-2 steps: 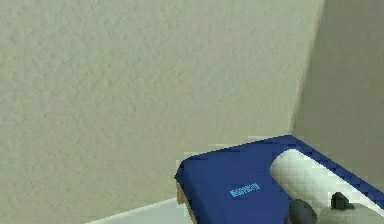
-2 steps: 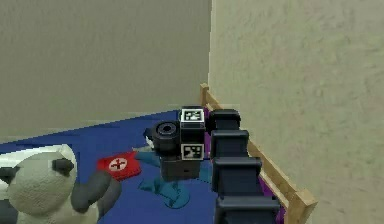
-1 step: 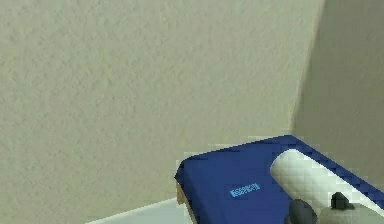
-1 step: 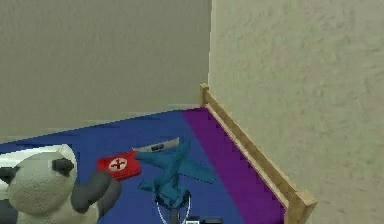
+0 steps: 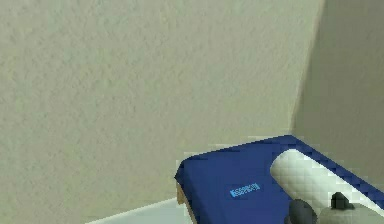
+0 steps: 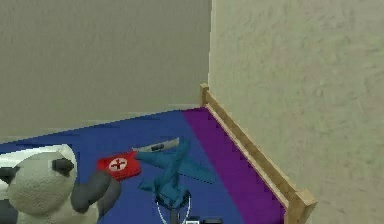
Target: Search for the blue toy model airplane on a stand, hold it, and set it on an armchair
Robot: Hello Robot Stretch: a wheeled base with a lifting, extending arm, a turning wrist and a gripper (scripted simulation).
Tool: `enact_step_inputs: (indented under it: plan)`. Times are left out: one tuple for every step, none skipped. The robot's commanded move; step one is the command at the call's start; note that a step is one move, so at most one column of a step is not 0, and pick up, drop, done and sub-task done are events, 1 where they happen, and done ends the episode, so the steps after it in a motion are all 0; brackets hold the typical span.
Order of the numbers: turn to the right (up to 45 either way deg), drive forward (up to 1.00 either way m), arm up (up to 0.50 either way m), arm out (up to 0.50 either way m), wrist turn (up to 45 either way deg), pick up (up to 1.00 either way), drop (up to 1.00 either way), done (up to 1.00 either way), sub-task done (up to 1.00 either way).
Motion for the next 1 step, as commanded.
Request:
enact_step_inputs:
  plan:
    - [0.0,0.00,0.10,0.00,0.0,0.00,0.00,0.00,0.00]
